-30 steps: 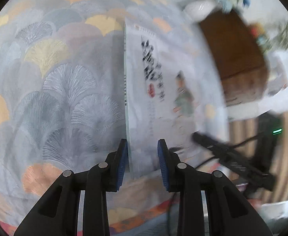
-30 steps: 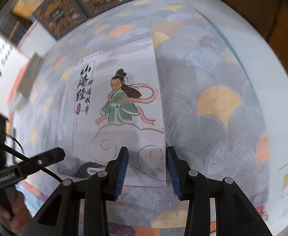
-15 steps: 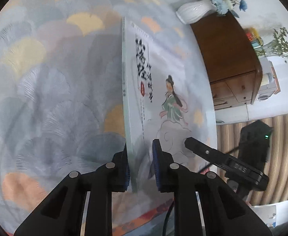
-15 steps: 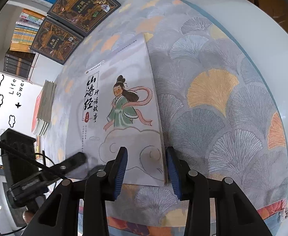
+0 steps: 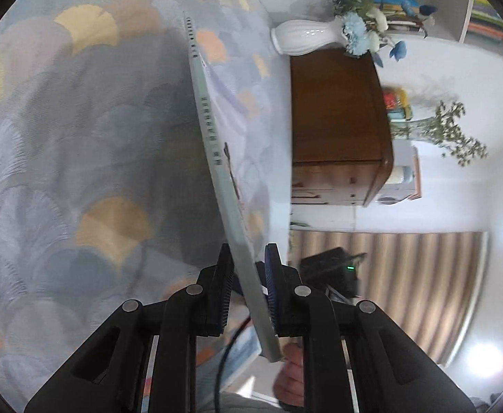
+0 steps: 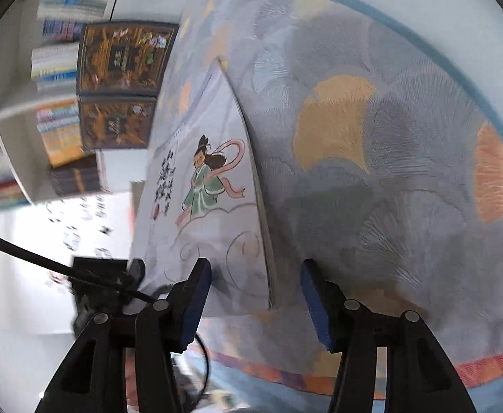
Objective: Organize books
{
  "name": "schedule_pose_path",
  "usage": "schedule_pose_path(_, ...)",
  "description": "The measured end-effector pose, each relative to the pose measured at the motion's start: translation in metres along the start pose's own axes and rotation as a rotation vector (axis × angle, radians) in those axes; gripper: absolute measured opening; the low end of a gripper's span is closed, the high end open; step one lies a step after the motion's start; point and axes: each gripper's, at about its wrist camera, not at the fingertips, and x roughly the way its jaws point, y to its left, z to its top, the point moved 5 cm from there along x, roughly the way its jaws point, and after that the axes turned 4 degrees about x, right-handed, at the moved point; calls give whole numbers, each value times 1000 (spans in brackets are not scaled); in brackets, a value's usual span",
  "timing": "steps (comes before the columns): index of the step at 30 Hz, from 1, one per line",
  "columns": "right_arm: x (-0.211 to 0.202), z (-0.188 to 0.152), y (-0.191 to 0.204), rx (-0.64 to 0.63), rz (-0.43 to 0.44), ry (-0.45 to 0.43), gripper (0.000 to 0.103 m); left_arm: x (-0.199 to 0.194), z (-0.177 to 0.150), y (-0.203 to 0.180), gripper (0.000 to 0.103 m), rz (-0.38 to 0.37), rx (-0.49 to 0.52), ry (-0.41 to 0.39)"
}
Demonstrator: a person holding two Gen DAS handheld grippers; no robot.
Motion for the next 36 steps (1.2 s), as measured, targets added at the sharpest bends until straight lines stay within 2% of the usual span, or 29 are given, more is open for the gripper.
schedule_pose_path(3,7,10,6,25,67,14,52,4,0,-1,14,-29,-36,5)
schedule_pose_path(5,12,12,13,17,61,10,42,5,-1,2,14,-16,-43,12)
schedule_pose_path(6,12,11,16,-3,34,-3,39,6,0,4,14,-1,-42,13)
schedule_pose_path(7,13,9,20,-26,10,-12,32,4,-1,8,14,37,-32,12)
schedule_pose_path(9,13,5,28,-102,-76,-41,28,5,-1,12,14,93,-16,22)
schedule_pose_path(11,14,2,37,-194,-180,-75,27,5,-2,13,14,200,39,20)
schedule_pose_path(12,15,-4,46,-273,-263,-99,26,5,-2,13,14,240,66,24)
schedule_pose_path(13,14,-7,48,-316,-303,-109,26,6,-3,11,14,276,96,33)
schedule_pose_path(15,18,-19,63,-426,-386,-130,26,4,-5,8,14,268,110,33)
schedule_pose_path(16,20,-23,67,-454,-399,-134,26,3,-5,5,14,272,123,28)
schedule_pose_path(19,26,-42,89,-582,-461,-153,26,-7,-7,-8,14,345,229,17)
schedule_pose_path(21,32,-57,104,-683,-512,-167,26,-13,-7,-15,14,358,273,11)
schedule_pose_path(25,39,-74,123,-776,-537,-184,26,-32,-4,-24,14,399,347,-16)
schedule_pose_path(28,48,-87,138,-811,-527,-178,26,-56,0,-19,14,359,326,-32)
schedule_pose_path(36,92,-115,197,-895,-476,-174,26,-128,17,-17,16,351,347,-121)
